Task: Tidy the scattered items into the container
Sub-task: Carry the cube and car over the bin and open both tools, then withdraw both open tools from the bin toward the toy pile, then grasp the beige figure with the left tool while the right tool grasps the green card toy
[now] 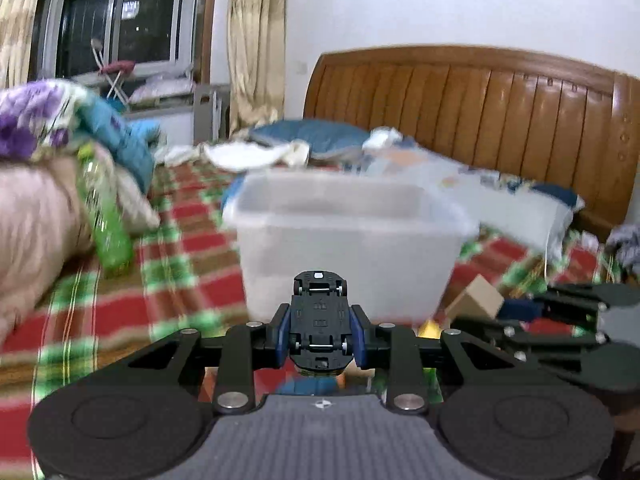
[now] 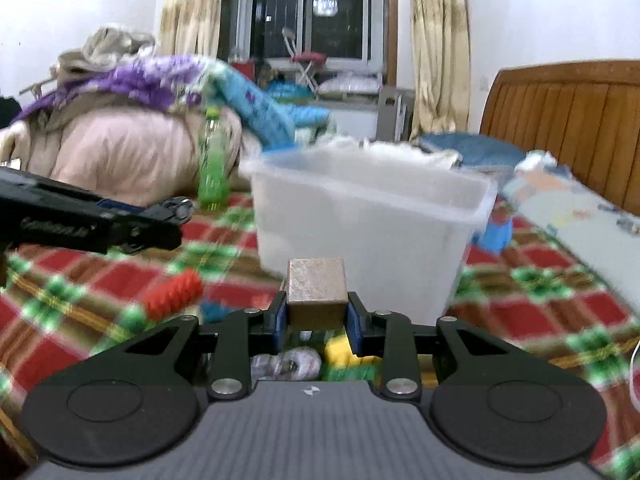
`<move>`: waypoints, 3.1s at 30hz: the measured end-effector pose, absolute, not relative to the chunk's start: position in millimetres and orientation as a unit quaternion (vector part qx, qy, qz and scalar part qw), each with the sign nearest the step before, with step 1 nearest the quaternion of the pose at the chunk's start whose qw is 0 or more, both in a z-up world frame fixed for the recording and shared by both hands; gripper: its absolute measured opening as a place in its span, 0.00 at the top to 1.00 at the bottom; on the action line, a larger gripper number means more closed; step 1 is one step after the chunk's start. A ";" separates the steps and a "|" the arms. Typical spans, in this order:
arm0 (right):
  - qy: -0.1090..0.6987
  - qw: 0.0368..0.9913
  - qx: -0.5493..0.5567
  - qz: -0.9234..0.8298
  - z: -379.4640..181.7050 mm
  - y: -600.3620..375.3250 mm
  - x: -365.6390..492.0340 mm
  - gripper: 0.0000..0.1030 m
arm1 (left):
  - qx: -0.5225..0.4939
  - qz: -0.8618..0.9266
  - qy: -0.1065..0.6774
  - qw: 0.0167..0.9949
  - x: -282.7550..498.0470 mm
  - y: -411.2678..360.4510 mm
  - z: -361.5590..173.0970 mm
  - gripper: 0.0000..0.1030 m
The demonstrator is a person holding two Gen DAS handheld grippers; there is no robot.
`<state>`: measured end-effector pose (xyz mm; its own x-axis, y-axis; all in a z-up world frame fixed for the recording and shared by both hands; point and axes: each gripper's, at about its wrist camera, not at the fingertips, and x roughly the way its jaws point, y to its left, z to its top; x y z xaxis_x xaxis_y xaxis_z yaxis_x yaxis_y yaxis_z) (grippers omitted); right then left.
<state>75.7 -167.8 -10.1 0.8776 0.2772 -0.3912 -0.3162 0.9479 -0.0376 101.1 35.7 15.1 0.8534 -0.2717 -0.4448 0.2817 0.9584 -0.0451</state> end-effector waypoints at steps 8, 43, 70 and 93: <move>0.155 0.979 -0.047 0.126 17.7 -176.5 114.1 0.68 | 0.008 -0.158 0.199 0.967 153.2 6.9 51.4 0.68; 0.215 0.968 0.003 0.130 -9.5 -190.6 106.8 0.54 | -0.006 -0.125 0.254 0.959 112.0 23.0 -14.6 0.40; 0.278 0.957 -0.004 0.087 -74.9 -189.3 81.1 0.52 | -0.022 -0.088 0.340 0.936 94.3 35.6 -88.7 0.51; 0.277 0.950 -0.055 0.132 -85.8 -170.1 86.2 0.62 | -0.013 -0.122 0.351 0.928 77.8 28.0 -89.7 0.75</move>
